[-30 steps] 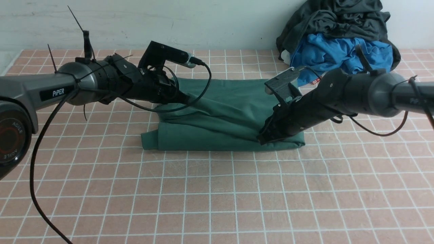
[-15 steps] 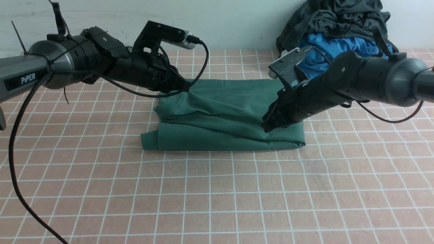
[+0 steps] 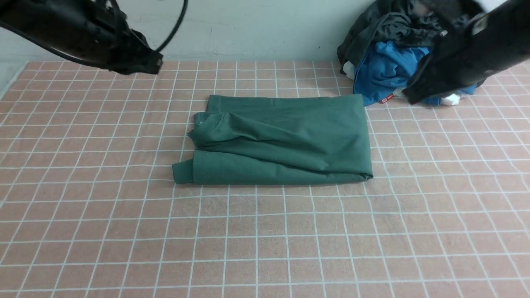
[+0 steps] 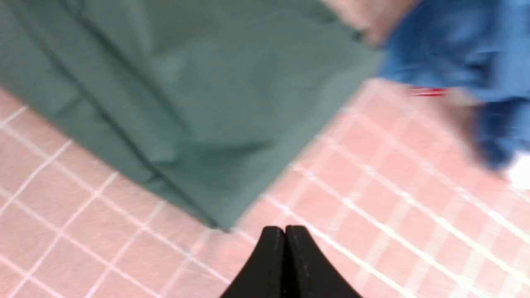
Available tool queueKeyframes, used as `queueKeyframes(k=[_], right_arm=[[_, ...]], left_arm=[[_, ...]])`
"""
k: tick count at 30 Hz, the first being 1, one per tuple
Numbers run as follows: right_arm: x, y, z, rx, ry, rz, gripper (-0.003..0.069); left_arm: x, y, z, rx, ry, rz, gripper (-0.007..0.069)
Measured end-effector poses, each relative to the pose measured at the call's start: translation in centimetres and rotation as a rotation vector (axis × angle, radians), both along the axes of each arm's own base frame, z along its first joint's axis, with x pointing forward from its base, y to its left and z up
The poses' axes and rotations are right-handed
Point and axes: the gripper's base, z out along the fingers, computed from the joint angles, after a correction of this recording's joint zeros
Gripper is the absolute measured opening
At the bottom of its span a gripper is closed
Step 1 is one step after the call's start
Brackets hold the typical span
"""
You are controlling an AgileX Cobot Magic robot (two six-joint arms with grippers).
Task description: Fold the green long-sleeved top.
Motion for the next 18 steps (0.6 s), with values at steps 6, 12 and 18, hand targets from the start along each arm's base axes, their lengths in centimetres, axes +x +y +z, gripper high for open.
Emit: queueKeyframes(k=[6, 12, 18], right_arm=[[-8.3, -4.1, 4.4, 0.079, -0.237, -0.156, -0.001], [-14.6, -5.0, 2.2, 0.171, -0.455, -0.15, -0.001], [-19.0, -5.6, -1.6, 0.286, -0.585, -0.164, -0.001]], left_arm=[[-10.4, 1.1, 3.4, -0.007, -0.148, 0.113, -0.0003], [-20.0, 1.8, 0.7, -0.025, -0.285, 0.163, -0.0003], [-26.5, 2.6, -3.8, -0.058, -0.5, 0.24, -0.0003]])
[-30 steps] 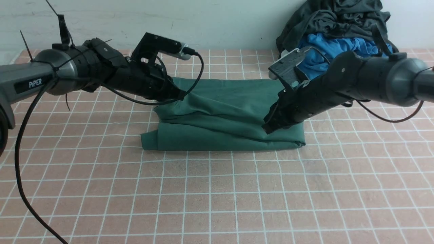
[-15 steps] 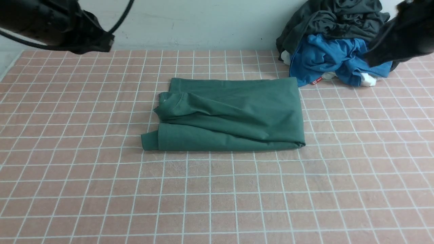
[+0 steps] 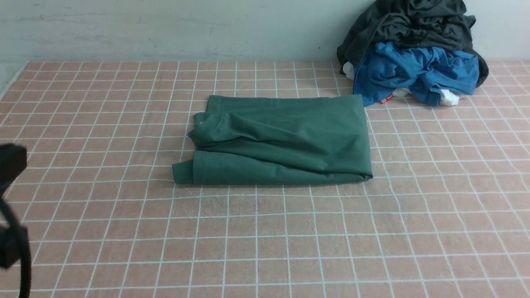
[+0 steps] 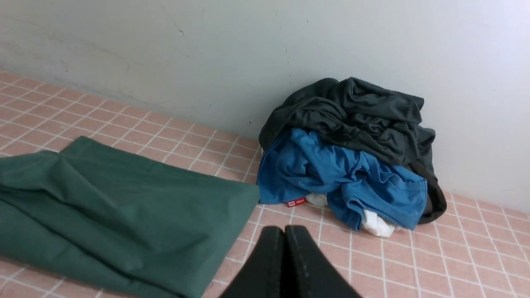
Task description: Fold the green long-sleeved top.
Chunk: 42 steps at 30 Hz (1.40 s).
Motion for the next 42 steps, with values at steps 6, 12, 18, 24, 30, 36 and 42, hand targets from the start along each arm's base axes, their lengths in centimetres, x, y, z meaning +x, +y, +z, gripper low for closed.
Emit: queueKeyframes(k=[6, 12, 18, 24, 30, 36, 42], right_arm=[[-2.8, -0.5, -2.3, 0.041, -0.056, 0.0, -0.001], [-4.6, -0.8, -1.8, 0.057, -0.137, 0.002, -0.001], [-4.6, -0.8, -1.8, 0.057, -0.139, 0.002, -0.001], [-4.9, -0.8, -2.5, 0.056, -0.134, 0.003, -0.001], [-8.2, -1.4, -5.6, 0.076, -0.229, 0.005, -0.001], [-9.1, -1.7, -12.2, 0.068, -0.205, -0.027, -0.001], [-8.9, -2.6, -16.6, 0.033, 0.008, -0.18, -0.001]], left_arm=[[-4.1, 0.1, -4.8, -0.006, -0.095, -0.008, -0.0003], [-5.2, 0.2, -6.8, -0.024, -0.195, -0.043, -0.0003], [-5.3, 0.2, -6.7, -0.034, -0.23, -0.046, -0.0003], [-5.3, 0.2, -6.7, -0.035, -0.23, -0.046, -0.0003], [-5.3, 0.2, -6.7, -0.037, -0.229, -0.046, -0.0003], [-5.3, 0.2, -6.7, -0.037, -0.229, -0.046, -0.0003], [-5.3, 0.2, -6.7, -0.037, -0.228, -0.046, -0.0003]])
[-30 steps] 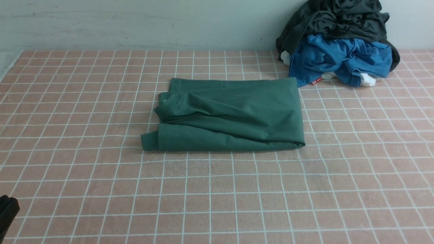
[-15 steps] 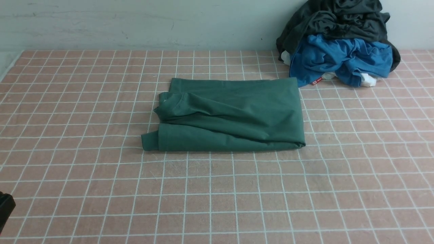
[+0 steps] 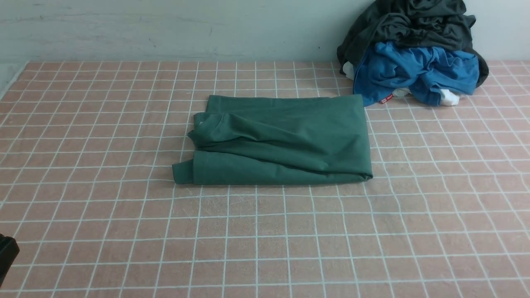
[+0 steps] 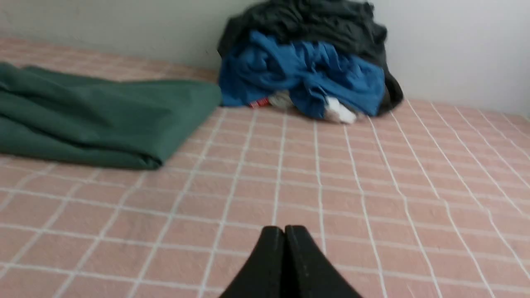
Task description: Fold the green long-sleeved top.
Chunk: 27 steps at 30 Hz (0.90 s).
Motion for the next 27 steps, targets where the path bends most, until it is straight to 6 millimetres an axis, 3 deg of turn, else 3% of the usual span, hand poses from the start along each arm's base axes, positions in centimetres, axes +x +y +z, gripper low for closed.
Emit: queueKeyframes(k=[27], right_arm=[[-0.07, -0.28, -0.12, 0.037, 0.022, -0.056, -0.001]], left_arm=[[0.0, 0.0, 0.0, 0.0, 0.0, 0.0, -0.0003]])
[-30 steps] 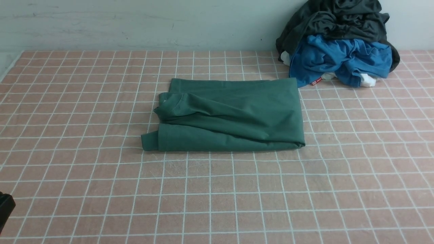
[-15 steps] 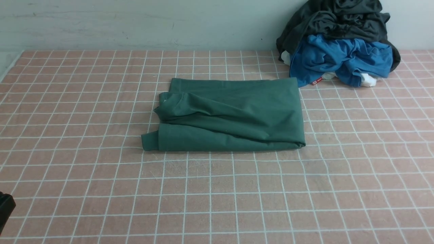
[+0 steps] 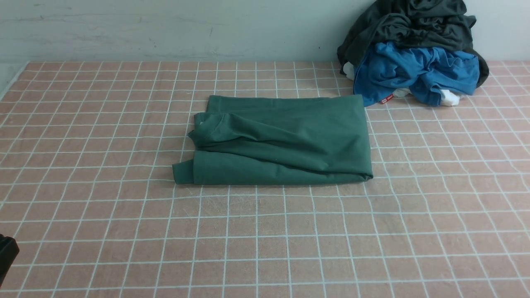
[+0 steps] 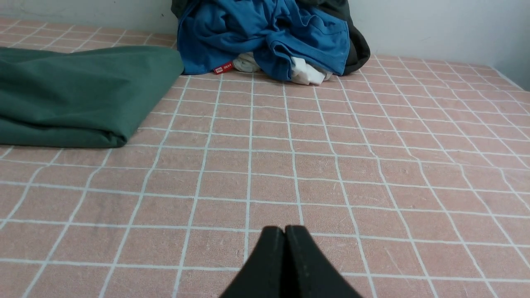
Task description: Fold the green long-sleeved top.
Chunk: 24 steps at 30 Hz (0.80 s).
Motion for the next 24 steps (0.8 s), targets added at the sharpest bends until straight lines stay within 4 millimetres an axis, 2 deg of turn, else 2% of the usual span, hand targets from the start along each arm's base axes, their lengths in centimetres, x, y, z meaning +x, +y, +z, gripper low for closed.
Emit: queueKeyframes(k=[11, 15, 17, 22, 24], right_arm=[[0.0, 0.0, 0.0, 0.001, 0.0, 0.0, -0.001], [0.0, 0.0, 0.0, 0.001, 0.0, 0.0, -0.001], [0.0, 0.0, 0.0, 0.001, 0.0, 0.0, -0.001], [0.0, 0.0, 0.0, 0.001, 0.0, -0.001, -0.001], [0.0, 0.0, 0.0, 0.0, 0.0, -0.001, -0.001]], left_arm=[[-0.2, 0.0, 0.0, -0.001, -0.01, 0.001, -0.0003], [0.1, 0.4, -1.1, 0.068, -0.016, 0.051, -0.0003], [0.6, 0.6, -2.5, 0.09, 0.001, 0.088, -0.0003], [1.5, 0.8, -7.5, 0.035, 0.151, 0.143, -0.0003], [1.5, 0.9, -8.2, 0.046, 0.188, 0.146, -0.0003]])
